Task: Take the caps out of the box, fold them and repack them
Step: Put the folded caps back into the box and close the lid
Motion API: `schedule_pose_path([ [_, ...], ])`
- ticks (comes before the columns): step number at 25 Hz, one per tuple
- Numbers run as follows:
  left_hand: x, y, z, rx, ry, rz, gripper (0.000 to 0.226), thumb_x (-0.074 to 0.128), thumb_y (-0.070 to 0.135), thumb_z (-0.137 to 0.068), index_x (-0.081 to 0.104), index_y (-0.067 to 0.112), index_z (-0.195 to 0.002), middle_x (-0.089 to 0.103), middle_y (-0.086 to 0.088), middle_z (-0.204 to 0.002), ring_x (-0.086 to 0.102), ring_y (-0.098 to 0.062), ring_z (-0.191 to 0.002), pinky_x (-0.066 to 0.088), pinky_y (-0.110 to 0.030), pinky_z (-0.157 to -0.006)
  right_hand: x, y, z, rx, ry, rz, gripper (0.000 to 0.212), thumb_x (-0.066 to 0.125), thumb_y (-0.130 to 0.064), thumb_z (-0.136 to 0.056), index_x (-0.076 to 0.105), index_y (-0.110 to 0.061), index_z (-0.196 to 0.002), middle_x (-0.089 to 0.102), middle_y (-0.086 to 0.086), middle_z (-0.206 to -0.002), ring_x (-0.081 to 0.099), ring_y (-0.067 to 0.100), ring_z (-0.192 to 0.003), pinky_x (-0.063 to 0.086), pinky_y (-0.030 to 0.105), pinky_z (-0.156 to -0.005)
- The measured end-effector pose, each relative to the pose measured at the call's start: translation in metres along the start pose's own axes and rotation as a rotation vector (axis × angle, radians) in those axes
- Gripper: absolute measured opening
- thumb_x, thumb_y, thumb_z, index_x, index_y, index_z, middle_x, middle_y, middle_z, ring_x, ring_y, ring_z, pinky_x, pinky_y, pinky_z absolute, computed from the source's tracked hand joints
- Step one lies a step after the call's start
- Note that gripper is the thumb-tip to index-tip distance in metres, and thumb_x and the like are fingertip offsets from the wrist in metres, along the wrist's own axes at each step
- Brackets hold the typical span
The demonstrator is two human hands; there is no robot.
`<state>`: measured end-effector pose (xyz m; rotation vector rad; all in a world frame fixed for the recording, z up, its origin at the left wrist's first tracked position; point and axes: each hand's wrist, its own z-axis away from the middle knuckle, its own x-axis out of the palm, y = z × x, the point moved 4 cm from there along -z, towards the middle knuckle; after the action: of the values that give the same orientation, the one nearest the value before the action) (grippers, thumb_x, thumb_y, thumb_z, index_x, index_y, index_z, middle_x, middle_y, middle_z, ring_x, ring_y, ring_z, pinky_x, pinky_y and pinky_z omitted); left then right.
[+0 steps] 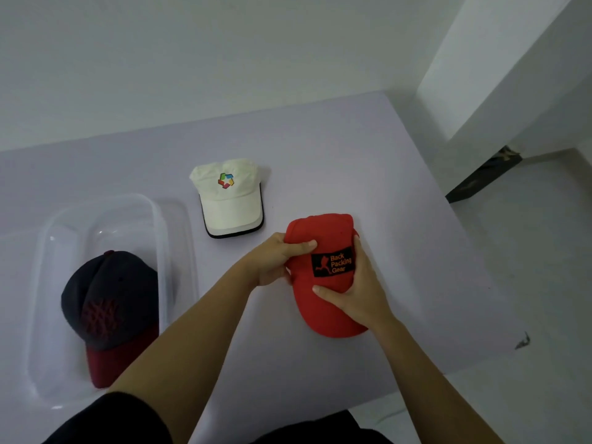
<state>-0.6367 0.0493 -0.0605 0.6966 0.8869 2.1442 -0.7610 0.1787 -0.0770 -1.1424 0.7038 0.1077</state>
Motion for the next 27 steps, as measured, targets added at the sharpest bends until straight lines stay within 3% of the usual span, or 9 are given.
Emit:
schedule_pose_path([
  [3, -0.021, 0.028, 0.027, 0.063, -0.027, -0.044, 0.023, 0.064, 0.023, -0.086, 0.068, 0.017, -0.108, 0.072, -0.009, -0.108, 0.068, -0.029, -0.1, 0.052, -0.055, -0.079, 0.005, -0.037, 0.0, -0.072, 0.054, -0.001, 0.125, 0.074, -0.069, -0.052, -0.005, -0.041, -0.146, 0.025, -0.012, -0.152, 0.036, 0.013, -0.135, 0.041, 0.048, -0.104],
  [6, -0.084, 0.055, 0.093, 0.153, 0.049, -0.136, 0.018, 0.068, 0.024, -0.082, 0.071, 0.017, -0.098, 0.076, -0.004, -0.09, 0.071, -0.022, -0.08, 0.054, -0.041, -0.065, 0.038, -0.108, 0.006, -0.214, -0.056, -0.13, 0.12, 0.075, -0.063, -0.056, -0.006, -0.046, -0.144, 0.018, -0.017, -0.154, 0.028, 0.007, -0.139, 0.038, 0.044, -0.108],
  [10, -0.182, 0.077, 0.188, 0.254, 0.209, -0.238, 0.053, 0.086, 0.051, -0.051, 0.076, 0.021, -0.093, 0.076, -0.008, -0.094, 0.071, -0.027, -0.084, 0.056, -0.048, -0.072, 0.094, -0.187, 0.017, -0.263, -0.218, -0.434, 0.093, 0.059, -0.071, -0.067, 0.001, -0.052, -0.137, 0.013, -0.046, -0.139, 0.018, -0.026, -0.127, 0.028, 0.003, -0.101],
  [13, -0.248, 0.088, 0.256, 0.312, 0.324, -0.304, 0.06, 0.085, 0.06, -0.04, 0.076, 0.026, -0.088, 0.077, -0.001, -0.088, 0.072, -0.016, -0.075, 0.058, -0.036, -0.063, 0.157, -0.211, 0.012, -0.166, -0.283, -0.557, 0.082, 0.048, -0.062, -0.079, 0.012, -0.034, -0.147, 0.022, -0.037, -0.138, 0.024, -0.027, -0.123, 0.023, 0.019, -0.113],
  [16, -0.293, 0.097, 0.299, 0.35, 0.406, -0.381, 0.052, 0.082, 0.06, -0.044, 0.076, 0.029, -0.085, 0.077, 0.003, -0.083, 0.071, -0.011, -0.071, 0.056, -0.031, -0.06, 0.221, -0.228, 0.012, -0.186, -0.417, -0.354, 0.082, 0.052, -0.046, -0.081, 0.01, -0.027, -0.148, 0.015, -0.016, -0.154, 0.016, -0.002, -0.14, 0.016, 0.04, -0.119],
  [20, -0.328, 0.104, 0.323, 0.388, 0.495, -0.419, 0.026, 0.074, 0.044, -0.065, 0.075, 0.029, -0.087, 0.077, 0.004, -0.087, 0.072, -0.012, -0.078, 0.053, -0.039, -0.072, 0.272, -0.238, -0.001, -0.303, -0.421, 0.351, 0.118, 0.053, -0.081, -0.062, -0.006, -0.027, -0.148, 0.004, 0.004, -0.159, 0.001, 0.024, -0.147, 0.005, 0.05, -0.117],
  [22, -0.34, 0.103, 0.322, 0.432, 0.492, -0.426, 0.032, 0.076, 0.043, -0.07, 0.074, 0.024, -0.096, 0.076, -0.001, -0.096, 0.071, -0.023, -0.091, 0.054, -0.048, -0.082, 0.285, -0.236, -0.007, -0.325, -0.423, 0.741, 0.133, 0.049, -0.091, -0.048, -0.014, -0.027, -0.146, 0.011, 0.012, -0.157, 0.001, 0.031, -0.146, -0.009, 0.059, -0.111],
  [24, -0.339, 0.097, 0.312, 0.471, 0.518, -0.424, 0.04, 0.075, 0.046, -0.069, 0.073, 0.019, -0.099, 0.074, -0.007, -0.1, 0.068, -0.03, -0.096, 0.05, -0.052, -0.089, 0.285, -0.235, -0.003, -0.375, -0.419, 0.843, 0.134, 0.055, -0.089, -0.045, -0.007, -0.027, -0.146, 0.031, 0.015, -0.147, 0.022, 0.033, -0.14, -0.011, 0.062, -0.109],
  [27, -0.334, 0.09, 0.289, 0.557, 0.499, -0.402, 0.023, 0.069, 0.027, -0.08, 0.072, 0.015, -0.1, 0.073, -0.003, -0.098, 0.068, -0.016, -0.096, 0.053, -0.035, -0.091, 0.281, -0.239, 0.012, -0.511, -0.335, 0.787, 0.123, 0.063, -0.081, -0.049, 0.005, -0.029, -0.144, 0.035, 0.01, -0.137, 0.035, 0.028, -0.129, -0.007, 0.056, -0.113],
])
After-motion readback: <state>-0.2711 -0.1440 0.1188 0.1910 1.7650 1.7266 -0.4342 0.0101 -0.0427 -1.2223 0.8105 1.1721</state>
